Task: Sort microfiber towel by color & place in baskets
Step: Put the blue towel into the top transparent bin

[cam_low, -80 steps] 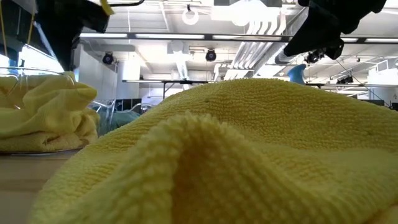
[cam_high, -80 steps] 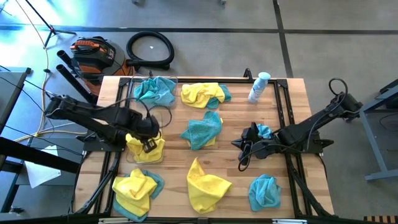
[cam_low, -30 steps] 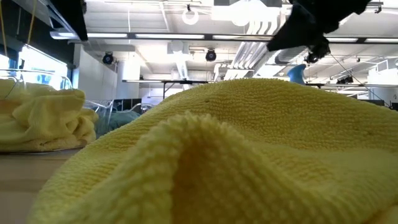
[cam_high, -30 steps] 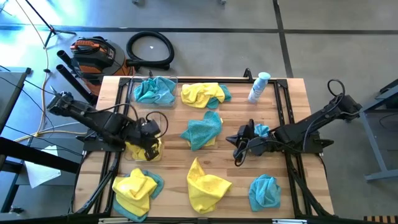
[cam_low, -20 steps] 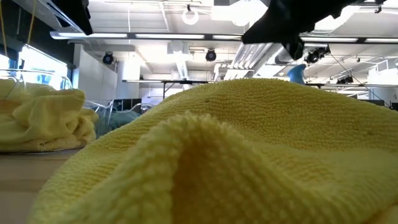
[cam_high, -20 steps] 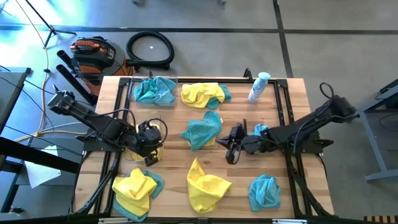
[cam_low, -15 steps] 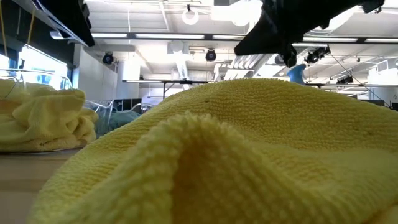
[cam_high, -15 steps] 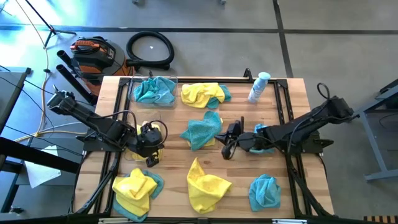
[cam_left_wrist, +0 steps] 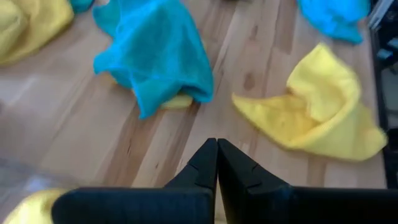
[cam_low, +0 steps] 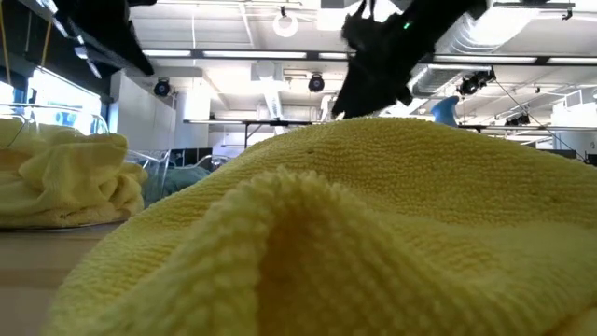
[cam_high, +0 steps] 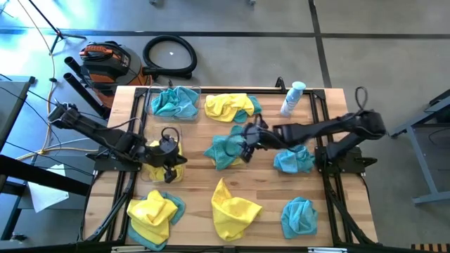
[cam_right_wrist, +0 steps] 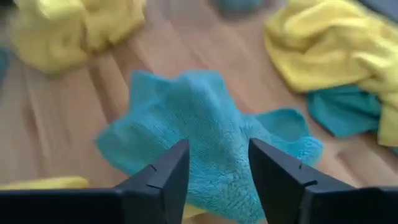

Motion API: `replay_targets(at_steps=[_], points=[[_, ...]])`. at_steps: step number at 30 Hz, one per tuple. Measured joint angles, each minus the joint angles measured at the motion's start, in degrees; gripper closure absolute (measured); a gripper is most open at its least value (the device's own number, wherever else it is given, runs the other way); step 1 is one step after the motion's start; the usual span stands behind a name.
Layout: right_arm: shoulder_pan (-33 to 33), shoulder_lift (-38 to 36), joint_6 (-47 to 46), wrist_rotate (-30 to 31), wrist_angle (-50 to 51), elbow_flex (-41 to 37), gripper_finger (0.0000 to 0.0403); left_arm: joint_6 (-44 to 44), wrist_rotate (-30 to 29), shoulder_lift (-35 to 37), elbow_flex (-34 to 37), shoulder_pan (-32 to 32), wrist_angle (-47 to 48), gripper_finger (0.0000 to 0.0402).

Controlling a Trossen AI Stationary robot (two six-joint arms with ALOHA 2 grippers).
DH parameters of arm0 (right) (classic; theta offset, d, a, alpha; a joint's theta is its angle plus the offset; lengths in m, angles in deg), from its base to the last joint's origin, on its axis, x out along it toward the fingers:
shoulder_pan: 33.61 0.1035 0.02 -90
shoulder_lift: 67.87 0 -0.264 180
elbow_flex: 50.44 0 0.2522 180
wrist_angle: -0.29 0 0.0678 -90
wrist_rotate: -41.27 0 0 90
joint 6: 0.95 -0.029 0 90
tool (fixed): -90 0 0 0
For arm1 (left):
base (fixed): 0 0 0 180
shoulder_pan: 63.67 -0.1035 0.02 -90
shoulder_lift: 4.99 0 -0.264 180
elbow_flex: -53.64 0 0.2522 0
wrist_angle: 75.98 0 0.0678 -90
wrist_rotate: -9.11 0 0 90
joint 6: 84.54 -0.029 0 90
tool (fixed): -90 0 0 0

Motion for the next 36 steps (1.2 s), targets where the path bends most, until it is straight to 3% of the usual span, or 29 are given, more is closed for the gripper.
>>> replay_targets(at_steps=[4, 10, 17, 21, 25, 29, 36], points=[[-3.07, 7.23, 3.81, -5.16, 3.96, 4.34, 0.0225, -2.26, -0.75, 1.53, -0.07, -0.02, -1.91, 0.0401], [-5.43, 15.58, 4.57, -6.56, 4.63, 7.29, 0.0235, -2.56, -2.02, 1.88, 0.04, -0.02, -3.35, 0.0401], [-6.46, 17.35, 6.00, -9.44, 6.62, 7.66, 0.0271, -0.21, -1.35, 0.44, 0.04, -0.04, -4.74, 0.0401], [-6.58, 17.23, 6.50, -10.17, 8.91, 7.66, 0.0316, 0.65, -5.13, -0.35, 0.00, -0.04, -6.95, 0.0391], [-6.57, 15.95, 7.85, -10.31, 8.97, 7.63, 0.0390, 1.19, -9.72, -0.48, 0.00, -0.09, -9.92, 0.0348], [-6.56, 11.16, 8.22, -10.00, 9.41, 7.63, 0.0381, 1.06, -12.50, -0.48, 0.00, -0.18, -14.63, 0.0285], [-4.28, -2.99, 11.40, -9.75, 7.56, 7.63, 0.0394, -10.70, -15.04, -1.58, 0.00, -0.44, -26.08, 0.0186]])
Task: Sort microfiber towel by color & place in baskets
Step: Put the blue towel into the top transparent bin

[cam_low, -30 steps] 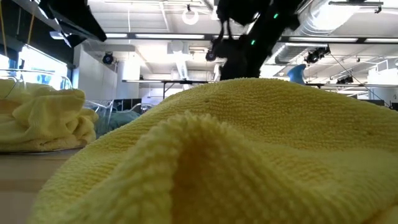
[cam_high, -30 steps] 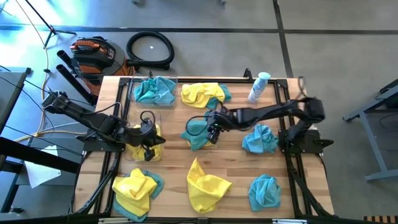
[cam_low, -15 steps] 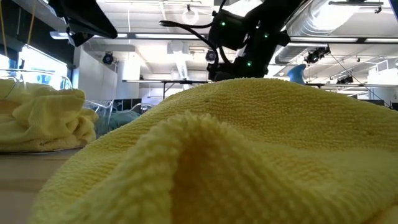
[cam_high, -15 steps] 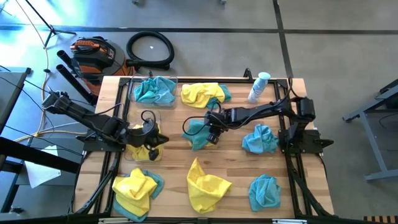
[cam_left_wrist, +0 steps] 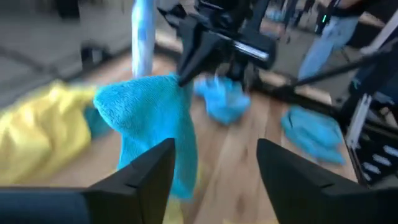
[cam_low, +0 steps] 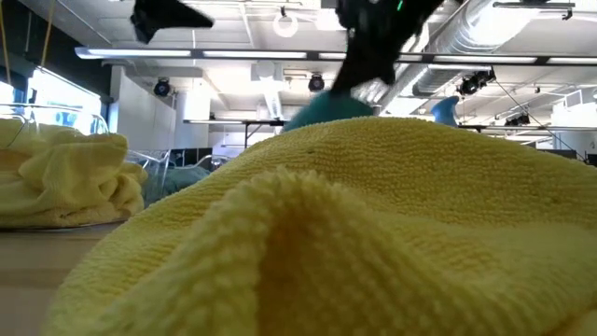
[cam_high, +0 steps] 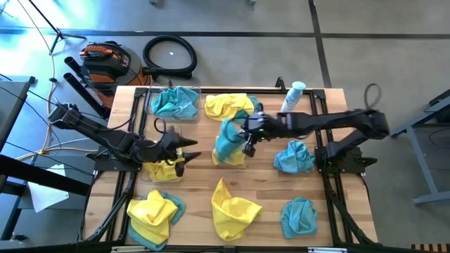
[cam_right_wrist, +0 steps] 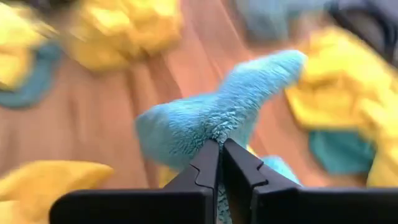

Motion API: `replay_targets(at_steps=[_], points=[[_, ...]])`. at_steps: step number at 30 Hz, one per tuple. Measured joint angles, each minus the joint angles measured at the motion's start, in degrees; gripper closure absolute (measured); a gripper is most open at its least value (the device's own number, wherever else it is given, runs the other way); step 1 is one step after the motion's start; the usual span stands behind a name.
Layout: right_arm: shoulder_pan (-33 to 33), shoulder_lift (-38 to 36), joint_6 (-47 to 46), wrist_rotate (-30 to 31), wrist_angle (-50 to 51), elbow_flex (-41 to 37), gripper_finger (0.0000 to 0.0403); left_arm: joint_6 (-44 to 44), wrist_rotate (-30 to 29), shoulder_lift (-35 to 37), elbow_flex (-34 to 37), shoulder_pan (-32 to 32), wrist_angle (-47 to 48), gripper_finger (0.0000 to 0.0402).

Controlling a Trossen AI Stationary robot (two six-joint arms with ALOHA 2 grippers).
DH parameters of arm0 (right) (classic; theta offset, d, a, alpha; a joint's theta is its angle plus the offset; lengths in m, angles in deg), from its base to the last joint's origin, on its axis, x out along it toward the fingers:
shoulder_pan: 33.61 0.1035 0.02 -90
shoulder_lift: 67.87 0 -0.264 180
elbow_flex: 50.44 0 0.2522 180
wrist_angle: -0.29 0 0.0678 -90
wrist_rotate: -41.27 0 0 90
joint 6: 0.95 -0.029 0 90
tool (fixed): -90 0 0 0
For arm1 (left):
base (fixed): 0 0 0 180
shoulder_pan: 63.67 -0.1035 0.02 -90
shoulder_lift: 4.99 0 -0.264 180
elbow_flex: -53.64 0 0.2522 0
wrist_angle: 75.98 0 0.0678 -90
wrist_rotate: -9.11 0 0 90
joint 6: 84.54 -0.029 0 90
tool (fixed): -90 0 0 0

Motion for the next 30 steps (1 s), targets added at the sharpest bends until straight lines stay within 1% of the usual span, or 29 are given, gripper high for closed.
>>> replay_targets(at_steps=[2, 6, 8, 10, 15, 17, 22, 26, 28, 30], points=[[1.21, -3.51, 2.06, -0.20, -2.76, 0.00, 0.0394, -6.49, -1.43, -1.37, 0.00, -0.06, -5.88, 0.0171], [3.67, -7.05, 5.98, -1.24, -8.10, 0.04, 0.0400, -19.53, -1.02, -5.51, 0.00, -1.69, -21.02, 0.0161], [4.80, -7.65, 6.79, -1.48, -9.23, 0.04, 0.0399, -22.86, -0.37, -7.95, -0.29, -3.07, -27.44, 0.0161], [5.72, -7.67, 7.89, -1.49, -10.18, 0.04, 0.0400, -23.82, 0.50, -10.41, -1.52, -4.62, -29.58, 0.0160], [7.20, -7.35, 10.32, -1.47, -12.28, 0.02, 0.0400, -23.86, 6.54, -17.36, -7.00, -7.87, -27.80, 0.0160], [7.67, -7.35, 11.27, -1.47, -14.20, 0.00, 0.0401, -23.87, 7.69, -20.04, -9.03, -8.60, -26.31, 0.0160], [8.97, -7.35, 13.86, -1.45, -18.16, 0.00, 0.0402, -23.25, 8.24, -24.88, -12.76, -9.87, -23.89, 0.0160], [9.29, -7.35, 14.07, -1.45, -18.26, 0.00, 0.0402, -23.89, 7.33, -26.26, -14.13, -11.38, -20.41, 0.0163], [9.24, -7.35, 13.97, -1.41, -18.23, 0.00, 0.0402, -24.55, 7.09, -26.22, -15.03, -12.27, -17.26, 0.0180], [8.87, -7.33, 13.89, -1.13, -18.16, 0.00, 0.0402, -24.06, 7.40, -26.17, -16.36, -13.25, -12.95, 0.0218]])
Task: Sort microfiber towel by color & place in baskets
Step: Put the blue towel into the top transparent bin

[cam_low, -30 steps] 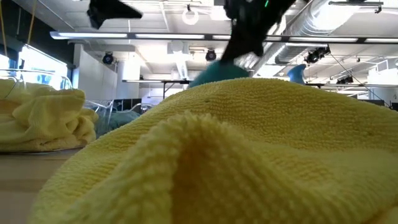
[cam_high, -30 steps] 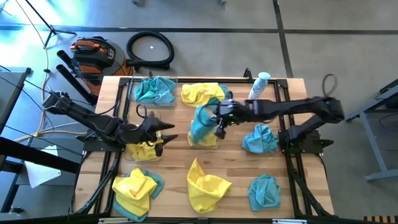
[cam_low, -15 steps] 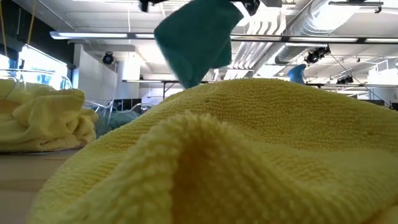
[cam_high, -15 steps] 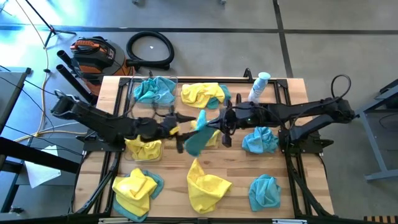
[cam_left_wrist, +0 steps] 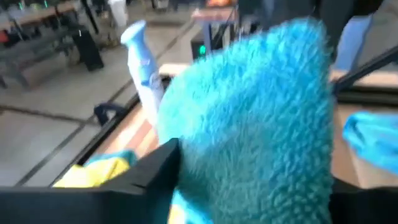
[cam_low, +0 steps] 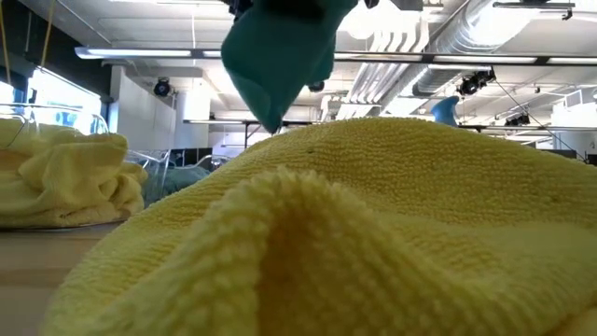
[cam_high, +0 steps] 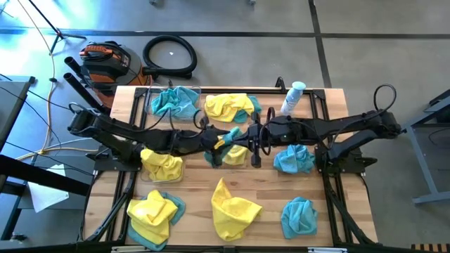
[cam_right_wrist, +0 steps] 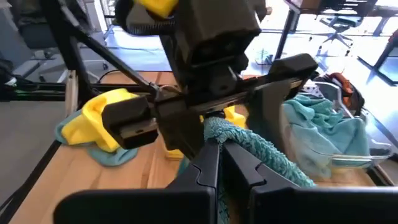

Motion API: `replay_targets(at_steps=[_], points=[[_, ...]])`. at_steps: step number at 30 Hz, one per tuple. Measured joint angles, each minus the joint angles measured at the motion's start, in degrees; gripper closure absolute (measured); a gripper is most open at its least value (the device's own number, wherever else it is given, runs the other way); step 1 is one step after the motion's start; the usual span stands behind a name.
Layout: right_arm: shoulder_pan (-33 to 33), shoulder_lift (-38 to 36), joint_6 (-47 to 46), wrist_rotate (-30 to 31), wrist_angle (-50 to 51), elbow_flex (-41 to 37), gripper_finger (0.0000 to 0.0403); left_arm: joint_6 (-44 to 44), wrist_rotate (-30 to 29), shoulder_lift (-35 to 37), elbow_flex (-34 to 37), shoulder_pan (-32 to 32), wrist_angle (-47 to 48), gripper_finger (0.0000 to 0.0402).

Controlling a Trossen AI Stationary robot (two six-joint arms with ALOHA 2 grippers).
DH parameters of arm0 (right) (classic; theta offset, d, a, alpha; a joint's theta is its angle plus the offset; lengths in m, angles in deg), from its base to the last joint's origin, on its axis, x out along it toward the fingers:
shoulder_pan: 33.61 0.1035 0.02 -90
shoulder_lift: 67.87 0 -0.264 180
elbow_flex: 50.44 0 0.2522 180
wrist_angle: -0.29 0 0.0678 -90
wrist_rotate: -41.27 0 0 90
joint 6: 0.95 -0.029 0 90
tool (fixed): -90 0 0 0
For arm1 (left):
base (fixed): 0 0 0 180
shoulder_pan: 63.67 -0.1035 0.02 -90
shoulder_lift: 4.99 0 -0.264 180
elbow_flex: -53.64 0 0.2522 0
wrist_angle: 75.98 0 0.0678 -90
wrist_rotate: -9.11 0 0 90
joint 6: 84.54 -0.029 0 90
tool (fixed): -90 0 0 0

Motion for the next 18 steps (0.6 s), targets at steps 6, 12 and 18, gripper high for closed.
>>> replay_targets(at_steps=[6, 12, 18], points=[[-2.02, 0.00, -4.84, 4.16, 0.79, 0.00, 0.0377, -1.17, 5.29, 0.18, -5.69, -4.71, 13.70, 0.0385], [-6.38, 0.00, -9.43, 4.22, 4.10, 0.00, 0.0307, -6.27, 8.53, 1.69, -11.83, -13.12, 26.38, 0.0397], [-10.18, 0.00, -10.77, 4.67, 7.14, 0.00, 0.0258, -14.24, 11.47, 7.87, -12.71, -26.98, 35.43, 0.0399]])
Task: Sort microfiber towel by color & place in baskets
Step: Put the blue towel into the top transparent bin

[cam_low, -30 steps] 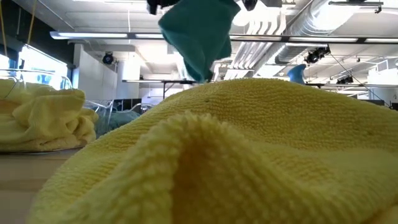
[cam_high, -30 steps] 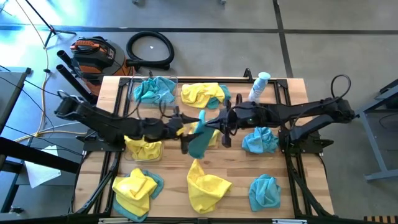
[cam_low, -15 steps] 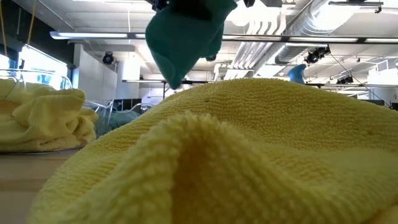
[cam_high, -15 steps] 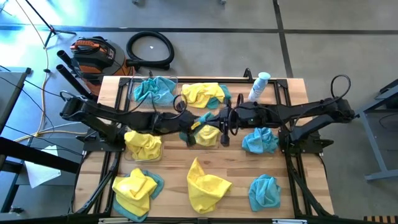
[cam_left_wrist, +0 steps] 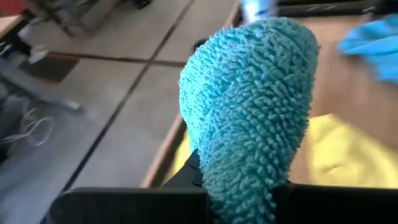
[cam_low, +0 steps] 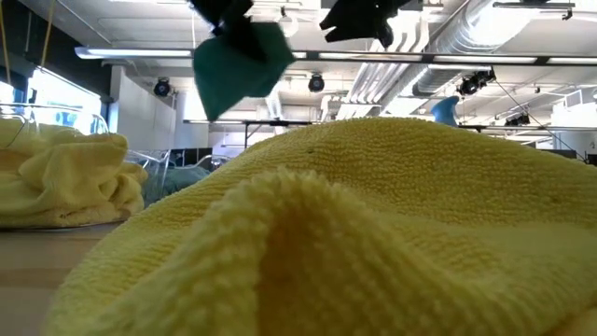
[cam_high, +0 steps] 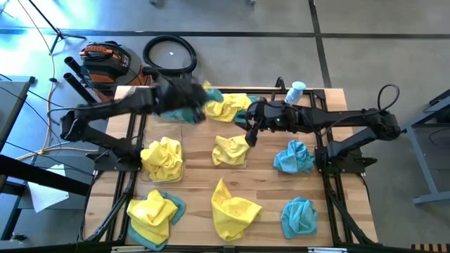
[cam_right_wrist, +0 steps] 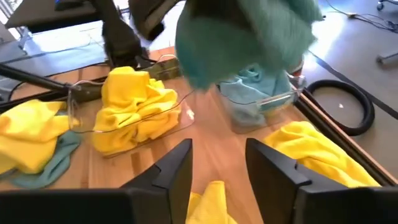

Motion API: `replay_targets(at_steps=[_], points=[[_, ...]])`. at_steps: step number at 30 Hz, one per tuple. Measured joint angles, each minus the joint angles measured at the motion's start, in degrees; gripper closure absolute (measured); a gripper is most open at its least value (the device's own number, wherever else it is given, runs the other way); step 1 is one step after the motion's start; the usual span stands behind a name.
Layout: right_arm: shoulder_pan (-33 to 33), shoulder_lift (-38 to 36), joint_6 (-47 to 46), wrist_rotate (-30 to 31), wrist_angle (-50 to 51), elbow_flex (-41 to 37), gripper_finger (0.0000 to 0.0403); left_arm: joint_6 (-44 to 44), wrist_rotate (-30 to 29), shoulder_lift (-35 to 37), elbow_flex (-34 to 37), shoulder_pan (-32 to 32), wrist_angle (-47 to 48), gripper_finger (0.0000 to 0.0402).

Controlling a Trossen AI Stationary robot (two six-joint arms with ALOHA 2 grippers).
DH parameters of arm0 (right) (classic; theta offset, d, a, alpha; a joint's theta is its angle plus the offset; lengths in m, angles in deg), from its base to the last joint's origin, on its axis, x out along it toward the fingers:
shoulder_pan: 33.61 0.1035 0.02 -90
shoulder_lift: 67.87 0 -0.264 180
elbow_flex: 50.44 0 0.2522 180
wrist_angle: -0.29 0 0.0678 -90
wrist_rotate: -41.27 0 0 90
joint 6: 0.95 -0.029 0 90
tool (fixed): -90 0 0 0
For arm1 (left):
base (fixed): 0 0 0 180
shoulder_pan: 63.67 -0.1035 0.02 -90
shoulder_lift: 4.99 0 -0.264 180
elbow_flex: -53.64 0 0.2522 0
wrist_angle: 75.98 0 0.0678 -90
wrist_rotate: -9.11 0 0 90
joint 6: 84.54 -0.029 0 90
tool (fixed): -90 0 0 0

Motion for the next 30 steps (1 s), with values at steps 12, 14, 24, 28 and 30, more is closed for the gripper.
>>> replay_targets(at_steps=[12, 14, 24, 28, 30], points=[[-4.03, 0.00, -2.48, 2.07, 0.24, 0.00, 0.0247, -16.53, 20.01, 1.63, 11.29, -27.51, -0.10, 0.0401], [-4.53, 0.00, -2.39, 2.05, 0.39, 0.00, 0.0247, -17.14, 20.29, -0.94, 11.30, -28.53, -0.11, 0.0401], [-6.15, 0.00, -4.91, 3.48, 2.65, 0.00, 0.0247, -15.40, 20.19, -14.92, 11.28, -30.12, 0.47, 0.0394], [-6.14, 0.02, -6.24, 4.49, 4.90, 0.00, 0.0247, -11.75, 20.20, -18.19, 11.28, -30.12, 0.22, 0.0380], [-6.14, 0.02, -7.32, 4.50, 5.84, -0.02, 0.0247, -10.55, 20.20, -19.20, 11.28, -30.12, 0.38, 0.0372]])
